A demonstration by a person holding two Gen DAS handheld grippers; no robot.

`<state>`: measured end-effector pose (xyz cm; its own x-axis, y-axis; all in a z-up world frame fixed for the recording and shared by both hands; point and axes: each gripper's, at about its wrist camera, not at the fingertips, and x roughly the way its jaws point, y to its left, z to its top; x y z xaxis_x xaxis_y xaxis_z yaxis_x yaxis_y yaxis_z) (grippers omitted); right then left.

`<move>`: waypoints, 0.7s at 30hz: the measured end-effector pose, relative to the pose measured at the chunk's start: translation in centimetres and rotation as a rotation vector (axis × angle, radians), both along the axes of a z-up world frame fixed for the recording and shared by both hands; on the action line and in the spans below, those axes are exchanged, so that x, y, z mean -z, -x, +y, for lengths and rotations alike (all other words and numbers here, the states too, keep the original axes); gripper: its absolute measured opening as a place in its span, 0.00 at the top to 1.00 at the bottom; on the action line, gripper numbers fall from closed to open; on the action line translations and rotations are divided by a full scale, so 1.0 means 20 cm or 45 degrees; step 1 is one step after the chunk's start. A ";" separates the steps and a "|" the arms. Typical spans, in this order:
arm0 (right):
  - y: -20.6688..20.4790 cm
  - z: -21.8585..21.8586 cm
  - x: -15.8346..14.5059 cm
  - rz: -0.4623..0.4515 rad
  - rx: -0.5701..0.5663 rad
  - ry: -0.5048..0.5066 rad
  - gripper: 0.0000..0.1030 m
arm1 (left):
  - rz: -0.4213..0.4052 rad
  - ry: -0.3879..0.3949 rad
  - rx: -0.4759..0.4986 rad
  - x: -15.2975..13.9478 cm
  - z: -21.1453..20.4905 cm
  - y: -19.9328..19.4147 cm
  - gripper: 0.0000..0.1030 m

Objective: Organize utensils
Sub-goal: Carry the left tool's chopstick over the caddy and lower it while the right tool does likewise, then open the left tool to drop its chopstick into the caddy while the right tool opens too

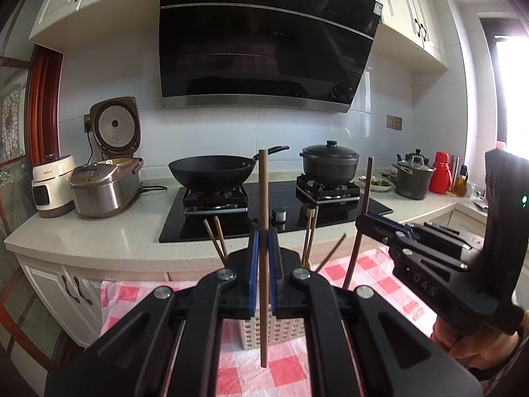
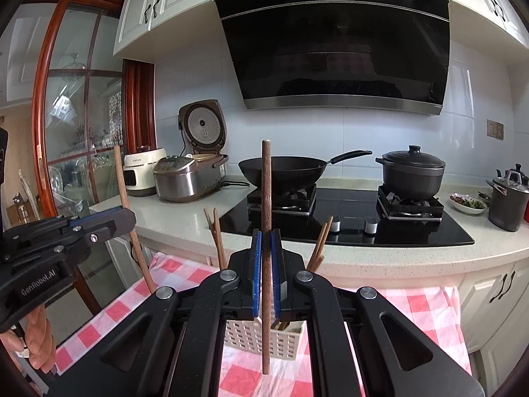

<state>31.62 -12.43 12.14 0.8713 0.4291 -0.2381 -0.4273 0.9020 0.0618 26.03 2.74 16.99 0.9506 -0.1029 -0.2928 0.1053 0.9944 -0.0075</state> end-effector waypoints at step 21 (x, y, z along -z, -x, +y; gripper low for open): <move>-0.35 0.07 -0.05 -0.036 0.015 -0.037 0.95 | -0.173 -0.011 -0.107 -0.14 -0.03 -0.40 0.94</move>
